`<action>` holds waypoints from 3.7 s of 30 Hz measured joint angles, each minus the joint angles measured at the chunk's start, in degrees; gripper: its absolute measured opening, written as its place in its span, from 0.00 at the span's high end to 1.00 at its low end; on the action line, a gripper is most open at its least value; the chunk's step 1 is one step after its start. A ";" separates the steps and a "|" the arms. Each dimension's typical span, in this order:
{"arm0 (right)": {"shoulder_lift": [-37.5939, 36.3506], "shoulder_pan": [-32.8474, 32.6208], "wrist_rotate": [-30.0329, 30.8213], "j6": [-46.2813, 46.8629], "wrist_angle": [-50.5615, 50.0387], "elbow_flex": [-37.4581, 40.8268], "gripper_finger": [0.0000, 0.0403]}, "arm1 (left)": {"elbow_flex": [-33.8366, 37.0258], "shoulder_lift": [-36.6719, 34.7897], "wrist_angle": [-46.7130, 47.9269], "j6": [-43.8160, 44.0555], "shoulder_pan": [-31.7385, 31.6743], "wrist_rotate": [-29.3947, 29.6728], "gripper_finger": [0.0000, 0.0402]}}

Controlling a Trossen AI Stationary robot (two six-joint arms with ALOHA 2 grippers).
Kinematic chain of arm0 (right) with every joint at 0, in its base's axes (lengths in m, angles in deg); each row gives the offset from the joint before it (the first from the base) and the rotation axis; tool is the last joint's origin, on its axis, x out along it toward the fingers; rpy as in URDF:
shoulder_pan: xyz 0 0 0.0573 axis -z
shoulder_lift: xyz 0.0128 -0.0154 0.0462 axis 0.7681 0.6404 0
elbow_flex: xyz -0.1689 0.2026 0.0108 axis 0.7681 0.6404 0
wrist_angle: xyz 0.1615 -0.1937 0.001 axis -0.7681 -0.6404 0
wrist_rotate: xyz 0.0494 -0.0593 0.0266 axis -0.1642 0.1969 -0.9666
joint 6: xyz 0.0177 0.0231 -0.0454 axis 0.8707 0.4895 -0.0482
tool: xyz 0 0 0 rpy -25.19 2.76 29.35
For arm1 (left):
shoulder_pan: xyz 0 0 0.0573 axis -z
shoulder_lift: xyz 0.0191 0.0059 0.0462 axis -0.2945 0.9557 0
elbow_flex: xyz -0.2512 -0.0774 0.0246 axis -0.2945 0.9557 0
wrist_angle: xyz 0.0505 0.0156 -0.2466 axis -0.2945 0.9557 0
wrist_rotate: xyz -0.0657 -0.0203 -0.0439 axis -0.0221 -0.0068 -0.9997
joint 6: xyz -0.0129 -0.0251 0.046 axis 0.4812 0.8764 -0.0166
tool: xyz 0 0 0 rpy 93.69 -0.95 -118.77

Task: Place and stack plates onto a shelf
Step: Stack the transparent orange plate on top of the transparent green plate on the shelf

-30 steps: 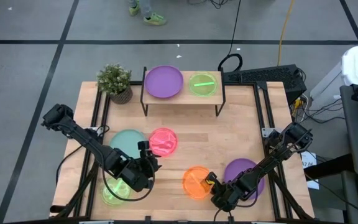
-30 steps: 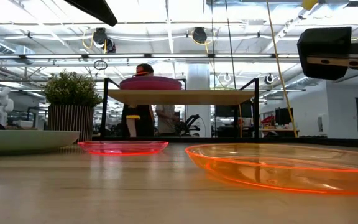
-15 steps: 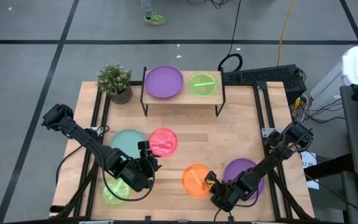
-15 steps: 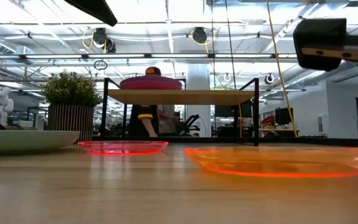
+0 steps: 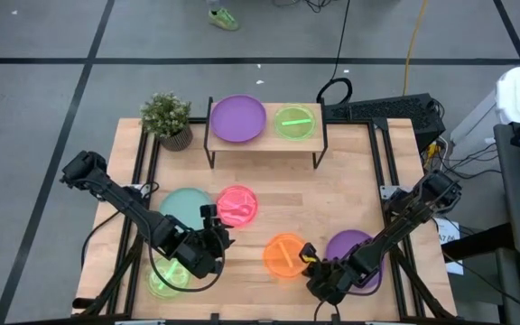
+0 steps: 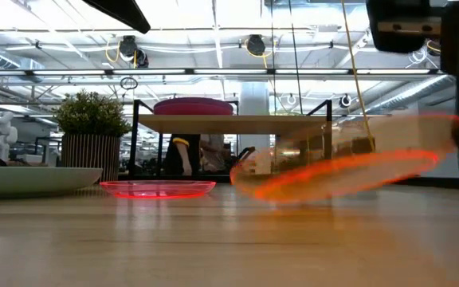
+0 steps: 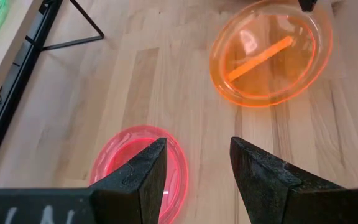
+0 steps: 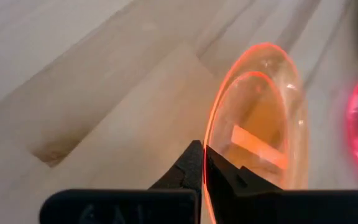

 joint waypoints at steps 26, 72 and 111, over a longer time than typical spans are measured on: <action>-6.25 7.20 3.18 -6.90 -16.68 -11.26 1.00 | 0.00 0.00 -0.23 0.03 0.00 0.01 0.55; -18.84 31.87 7.00 -29.18 -24.92 -16.70 1.00 | -0.01 0.00 -1.11 1.61 0.02 0.00 0.55; -18.78 59.73 -6.56 -36.66 -25.02 -16.65 1.00 | -0.02 0.00 -2.59 1.80 0.07 -0.01 0.55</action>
